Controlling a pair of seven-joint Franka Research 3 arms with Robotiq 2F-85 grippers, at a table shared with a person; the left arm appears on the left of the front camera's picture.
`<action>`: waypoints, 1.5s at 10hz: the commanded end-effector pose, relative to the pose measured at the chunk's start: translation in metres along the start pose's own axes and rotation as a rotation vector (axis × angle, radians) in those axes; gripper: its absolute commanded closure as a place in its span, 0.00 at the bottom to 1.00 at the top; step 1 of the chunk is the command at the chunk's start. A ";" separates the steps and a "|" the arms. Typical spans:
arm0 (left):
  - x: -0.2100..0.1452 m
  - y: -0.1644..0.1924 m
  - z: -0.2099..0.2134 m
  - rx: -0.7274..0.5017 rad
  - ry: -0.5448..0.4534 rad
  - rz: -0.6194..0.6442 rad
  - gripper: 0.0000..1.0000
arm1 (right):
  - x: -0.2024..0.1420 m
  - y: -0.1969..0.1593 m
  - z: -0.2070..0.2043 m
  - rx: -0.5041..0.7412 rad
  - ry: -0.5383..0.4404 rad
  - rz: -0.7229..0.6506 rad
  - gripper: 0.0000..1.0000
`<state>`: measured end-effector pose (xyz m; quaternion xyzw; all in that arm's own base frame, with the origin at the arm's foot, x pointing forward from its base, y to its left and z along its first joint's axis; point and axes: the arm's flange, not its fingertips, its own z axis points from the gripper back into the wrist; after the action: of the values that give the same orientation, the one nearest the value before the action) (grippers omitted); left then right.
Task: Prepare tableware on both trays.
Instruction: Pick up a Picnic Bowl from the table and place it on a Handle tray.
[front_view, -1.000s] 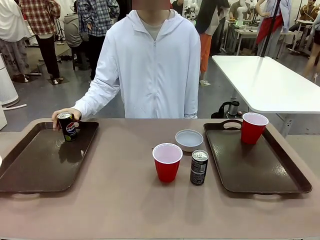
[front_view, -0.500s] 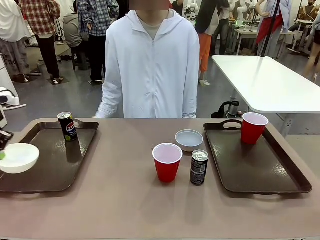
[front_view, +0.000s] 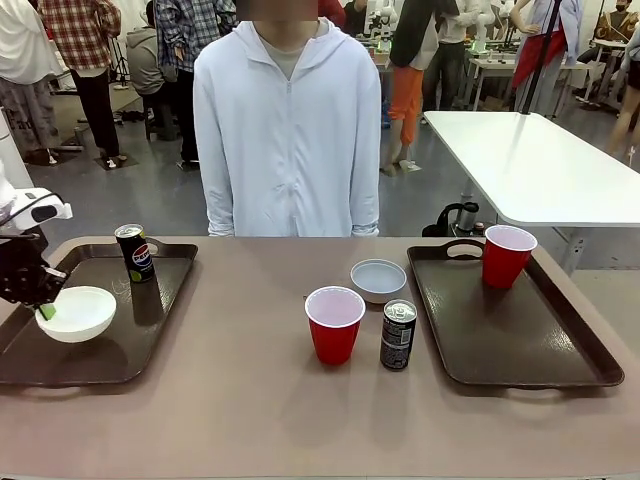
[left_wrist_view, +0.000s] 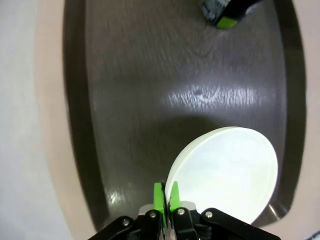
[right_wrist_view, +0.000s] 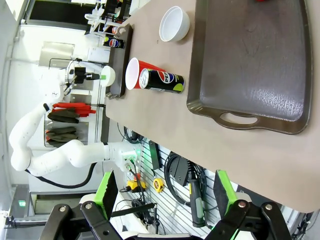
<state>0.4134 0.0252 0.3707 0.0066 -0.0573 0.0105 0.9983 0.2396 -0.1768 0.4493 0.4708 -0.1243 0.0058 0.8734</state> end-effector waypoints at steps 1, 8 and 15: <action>0.008 -0.002 -0.013 -0.017 -0.022 0.039 0.40 | -0.001 -0.001 0.000 0.015 -0.007 0.008 0.00; -0.007 -0.011 0.035 -0.060 0.003 -0.010 0.34 | -0.001 -0.001 0.000 0.015 -0.007 0.008 0.00; -0.016 -0.018 0.072 -0.050 0.007 -0.043 0.00 | -0.001 -0.001 0.000 0.015 -0.007 0.008 0.00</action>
<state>0.3896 0.0061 0.4481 -0.0168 -0.0550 -0.0163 0.9982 0.2396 -0.1768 0.4492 0.4708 -0.1242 0.0057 0.8734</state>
